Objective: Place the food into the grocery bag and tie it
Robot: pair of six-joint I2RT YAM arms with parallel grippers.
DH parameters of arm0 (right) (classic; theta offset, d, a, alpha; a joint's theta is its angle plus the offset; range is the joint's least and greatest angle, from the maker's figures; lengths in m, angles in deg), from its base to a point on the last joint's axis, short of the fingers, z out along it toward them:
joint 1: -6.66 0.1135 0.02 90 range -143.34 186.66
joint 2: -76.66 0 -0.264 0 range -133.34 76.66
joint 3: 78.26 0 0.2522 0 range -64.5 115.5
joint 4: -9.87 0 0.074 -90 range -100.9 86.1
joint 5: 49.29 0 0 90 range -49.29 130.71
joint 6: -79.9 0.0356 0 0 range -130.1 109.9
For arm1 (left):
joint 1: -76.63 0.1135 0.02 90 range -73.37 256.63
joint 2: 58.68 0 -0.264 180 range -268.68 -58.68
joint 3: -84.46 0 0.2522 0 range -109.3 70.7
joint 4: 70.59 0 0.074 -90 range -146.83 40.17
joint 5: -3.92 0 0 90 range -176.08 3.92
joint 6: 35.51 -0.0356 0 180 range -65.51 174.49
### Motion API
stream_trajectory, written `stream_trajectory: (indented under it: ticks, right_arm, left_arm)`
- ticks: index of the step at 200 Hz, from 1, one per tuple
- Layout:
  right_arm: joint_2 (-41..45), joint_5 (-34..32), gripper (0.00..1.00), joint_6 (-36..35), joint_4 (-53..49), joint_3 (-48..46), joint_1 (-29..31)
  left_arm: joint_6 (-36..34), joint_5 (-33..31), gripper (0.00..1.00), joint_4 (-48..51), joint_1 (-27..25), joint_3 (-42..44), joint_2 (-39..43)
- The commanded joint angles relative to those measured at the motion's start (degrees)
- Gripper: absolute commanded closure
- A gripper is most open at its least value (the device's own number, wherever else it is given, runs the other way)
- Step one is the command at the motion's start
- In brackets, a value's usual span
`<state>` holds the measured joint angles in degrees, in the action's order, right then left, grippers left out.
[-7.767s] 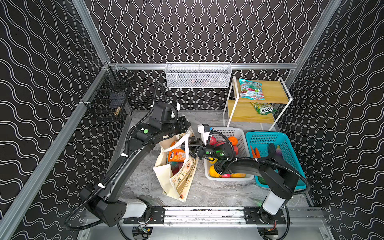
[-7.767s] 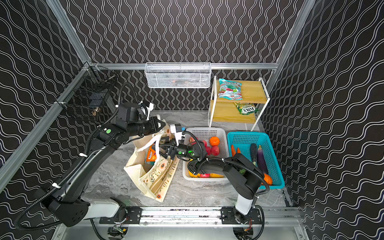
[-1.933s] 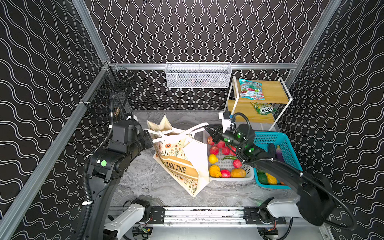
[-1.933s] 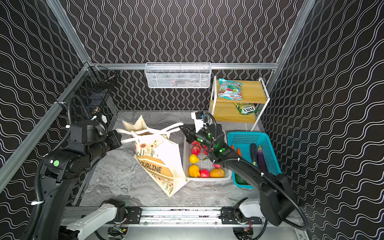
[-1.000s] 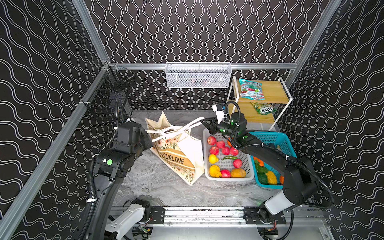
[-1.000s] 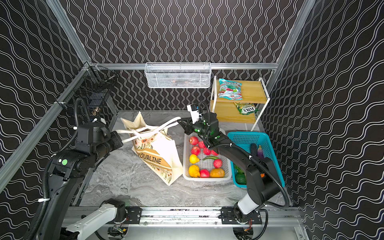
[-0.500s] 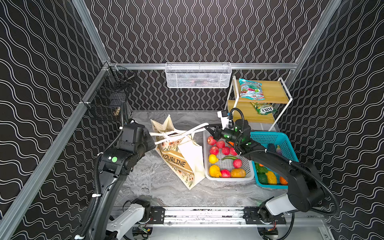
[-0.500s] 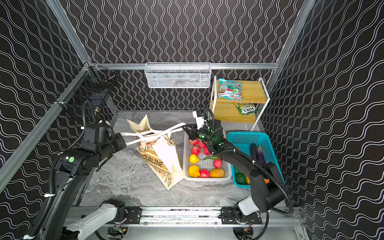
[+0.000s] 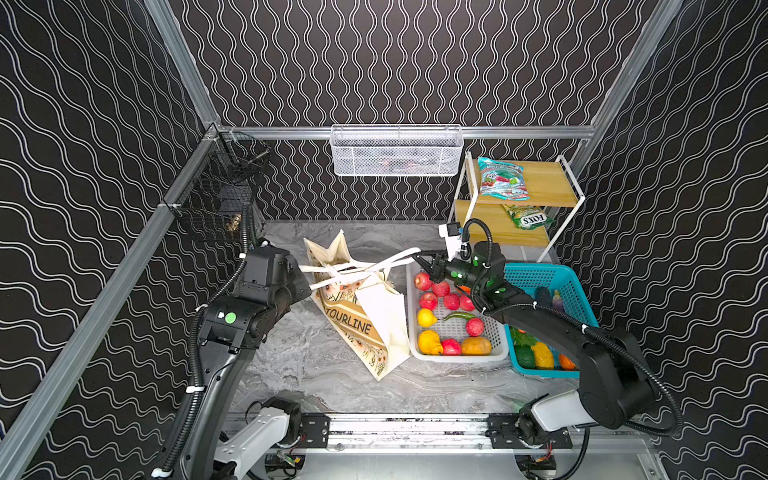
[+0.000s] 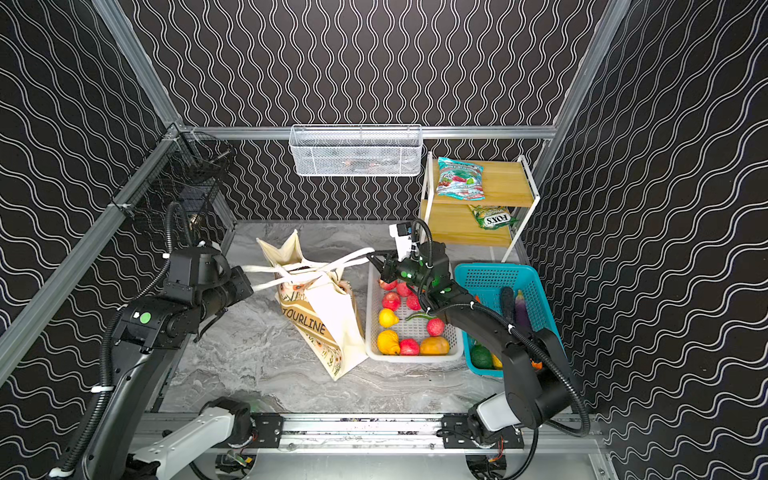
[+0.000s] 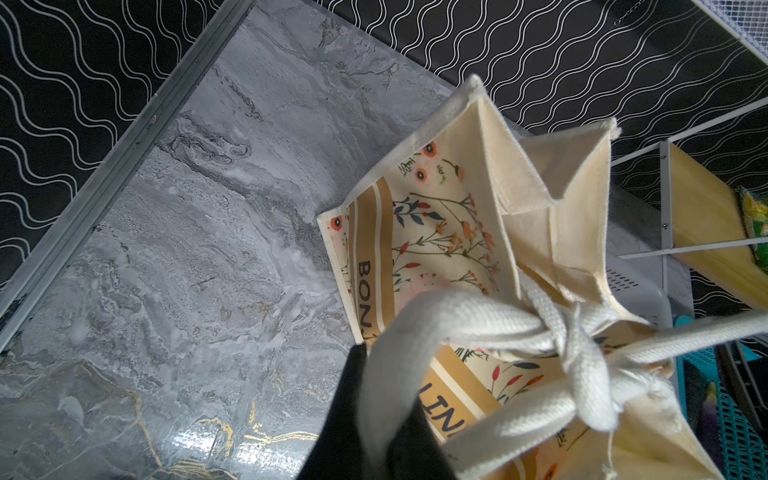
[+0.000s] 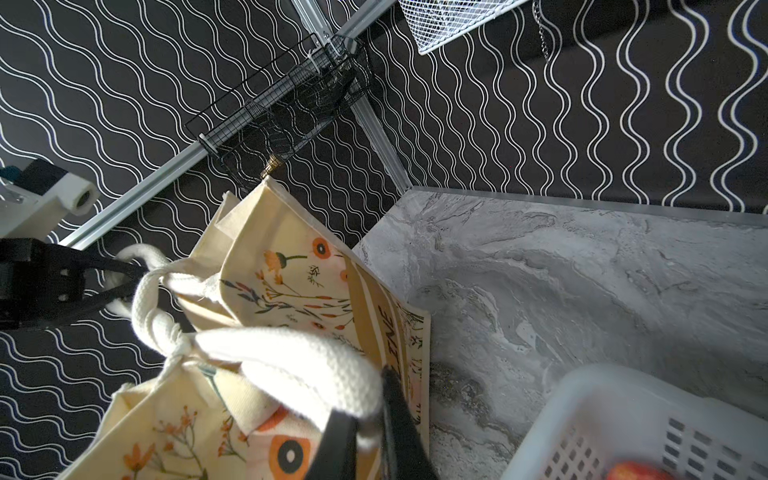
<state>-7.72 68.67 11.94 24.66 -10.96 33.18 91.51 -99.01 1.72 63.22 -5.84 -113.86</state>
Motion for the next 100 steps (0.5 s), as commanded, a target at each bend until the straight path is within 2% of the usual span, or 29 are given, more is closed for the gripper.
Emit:
stream_trajectory:
  ticks: [1, 34, 67, 100]
  right_arm:
    - [0.70, -32.00, 1.00, 0.80, -3.40, -0.75, -12.53]
    - [0.97, -31.74, 1.00, 1.24, -3.70, -1.07, -13.51]
    - [-0.88, -26.63, 1.00, 0.20, -3.01, 1.44, -13.39]
    - [-3.30, -23.91, 1.00, -0.45, -3.95, 6.44, -12.77]
  left_arm:
    - [-3.51, -26.92, 1.00, 13.62, 2.20, -0.37, 1.04]
    - [-4.29, -26.22, 1.00, 13.20, 2.95, 0.06, 1.02]
    - [-4.34, -24.21, 1.00, 12.74, 3.08, 0.51, 1.89]
    - [-4.75, -26.83, 1.00, 14.27, 3.10, -2.69, 2.76]
